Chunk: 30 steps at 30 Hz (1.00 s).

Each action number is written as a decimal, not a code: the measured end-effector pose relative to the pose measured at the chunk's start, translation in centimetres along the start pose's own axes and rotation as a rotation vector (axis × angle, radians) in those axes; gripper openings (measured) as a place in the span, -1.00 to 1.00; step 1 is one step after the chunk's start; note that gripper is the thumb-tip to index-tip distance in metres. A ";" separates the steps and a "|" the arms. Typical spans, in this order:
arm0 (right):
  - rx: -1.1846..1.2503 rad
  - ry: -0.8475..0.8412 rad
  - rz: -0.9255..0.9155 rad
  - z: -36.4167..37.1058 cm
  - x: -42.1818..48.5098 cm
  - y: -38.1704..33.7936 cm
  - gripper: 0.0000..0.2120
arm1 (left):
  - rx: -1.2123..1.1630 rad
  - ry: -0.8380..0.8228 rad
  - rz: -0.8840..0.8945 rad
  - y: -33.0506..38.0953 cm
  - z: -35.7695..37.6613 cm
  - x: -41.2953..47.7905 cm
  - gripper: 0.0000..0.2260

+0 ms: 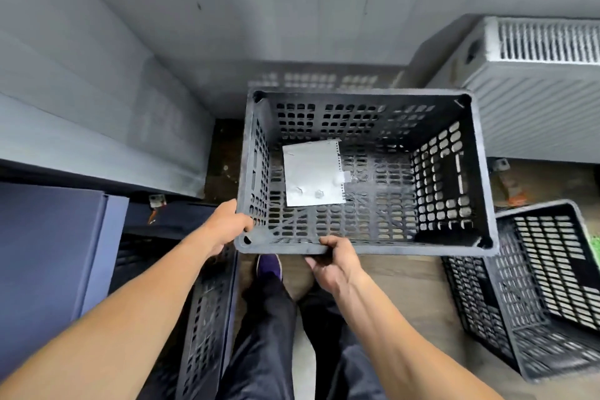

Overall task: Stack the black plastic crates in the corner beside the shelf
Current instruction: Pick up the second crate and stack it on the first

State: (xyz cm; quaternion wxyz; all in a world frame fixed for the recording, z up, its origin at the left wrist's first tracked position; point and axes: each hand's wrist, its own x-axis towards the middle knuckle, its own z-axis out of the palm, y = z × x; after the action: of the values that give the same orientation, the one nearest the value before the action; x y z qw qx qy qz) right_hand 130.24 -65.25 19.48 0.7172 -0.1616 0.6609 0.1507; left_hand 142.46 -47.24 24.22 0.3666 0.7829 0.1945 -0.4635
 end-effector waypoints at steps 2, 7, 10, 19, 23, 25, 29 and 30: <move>0.033 -0.022 0.038 0.9 0.3 0.6 -0.85 | 0.009 0.026 0.006 0.0 -0.9 0.4 -0.46; 0.140 -0.046 0.053 3.8 2.0 1.2 -0.84 | -0.025 0.072 -0.002 -0.5 -2.4 3.0 -0.58; 0.184 -0.079 0.027 5.5 3.5 1.6 -0.83 | -0.044 0.088 0.001 -1.0 -3.6 4.6 -0.51; 0.023 -0.022 -0.082 9.9 6.7 1.4 -0.86 | -0.121 0.121 0.004 -1.9 -6.1 10.1 -0.41; -0.038 -0.015 -0.121 11.4 8.1 0.5 -0.85 | -0.130 0.116 0.013 -1.4 -6.4 12.5 -0.29; -0.042 -0.023 -0.121 11.8 8.9 0.2 -0.84 | -0.135 0.128 0.017 -1.2 -6.4 13.5 -0.29; -0.050 -0.037 -0.120 12.3 9.9 0.2 -0.86 | -0.110 0.133 0.028 -2.2 -6.9 16.1 -0.27; -0.050 -0.042 -0.124 12.3 9.9 0.2 -0.87 | -0.097 0.130 0.023 -2.0 -7.0 16.1 -0.32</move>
State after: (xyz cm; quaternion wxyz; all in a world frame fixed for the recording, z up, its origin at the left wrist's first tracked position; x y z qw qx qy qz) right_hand 142.03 -59.69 10.52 0.7345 -0.2171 0.6306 0.1255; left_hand 153.21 -41.25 11.51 0.3960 0.7948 0.2314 -0.3974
